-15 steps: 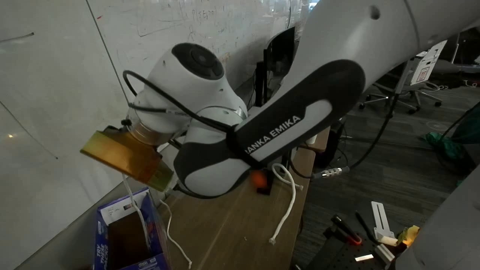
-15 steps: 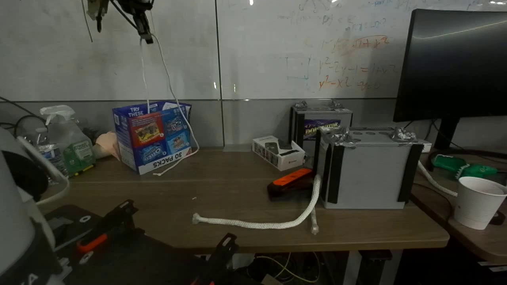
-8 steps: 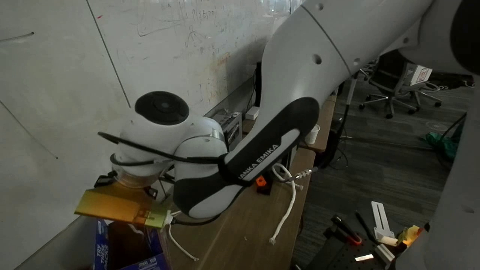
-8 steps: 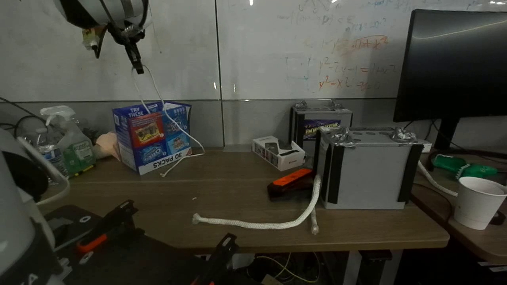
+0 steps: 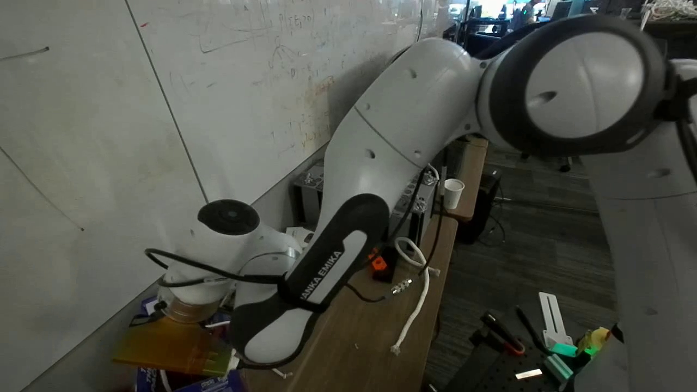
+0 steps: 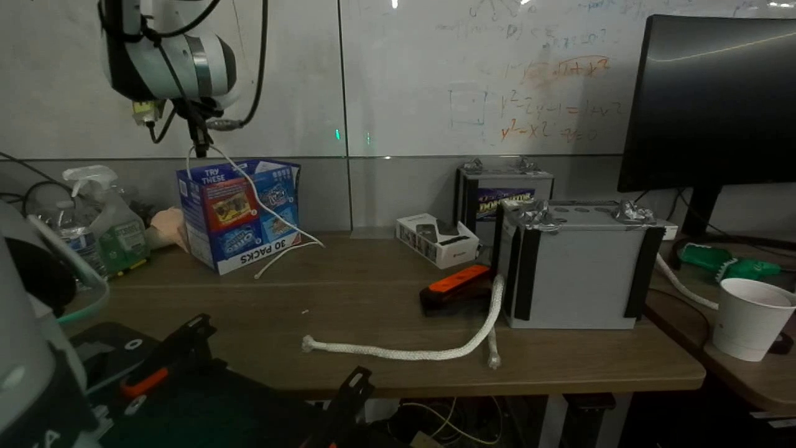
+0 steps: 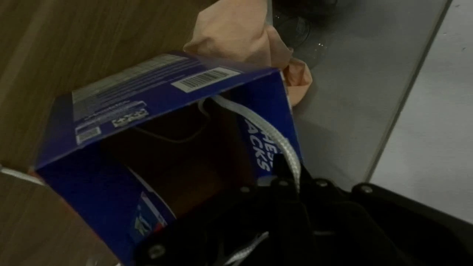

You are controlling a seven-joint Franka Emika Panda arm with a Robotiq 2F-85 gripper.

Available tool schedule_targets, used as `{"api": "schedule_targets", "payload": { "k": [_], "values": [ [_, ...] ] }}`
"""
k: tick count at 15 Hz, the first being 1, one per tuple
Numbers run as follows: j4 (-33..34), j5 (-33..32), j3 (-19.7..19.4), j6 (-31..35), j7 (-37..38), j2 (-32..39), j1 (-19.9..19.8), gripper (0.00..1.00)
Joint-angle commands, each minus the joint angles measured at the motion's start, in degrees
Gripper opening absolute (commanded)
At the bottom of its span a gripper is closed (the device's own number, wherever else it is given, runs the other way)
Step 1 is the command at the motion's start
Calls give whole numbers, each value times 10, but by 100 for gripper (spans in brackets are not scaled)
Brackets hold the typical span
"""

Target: Put the ropes in the box, one at a time

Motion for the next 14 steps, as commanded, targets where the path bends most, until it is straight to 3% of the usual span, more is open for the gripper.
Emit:
{"api": "schedule_targets", "payload": {
  "k": [1, 4, 7, 10, 14],
  "values": [
    [36, 133, -37, 31, -158, 58, 35, 1],
    [58, 247, -70, 20, -285, 87, 63, 1],
    [76, 324, -122, -1, -360, 79, 105, 1],
    [83, 365, -198, -21, -392, 65, 167, 1],
    [84, 367, -310, -55, -381, 68, 253, 1]
  ]
}}
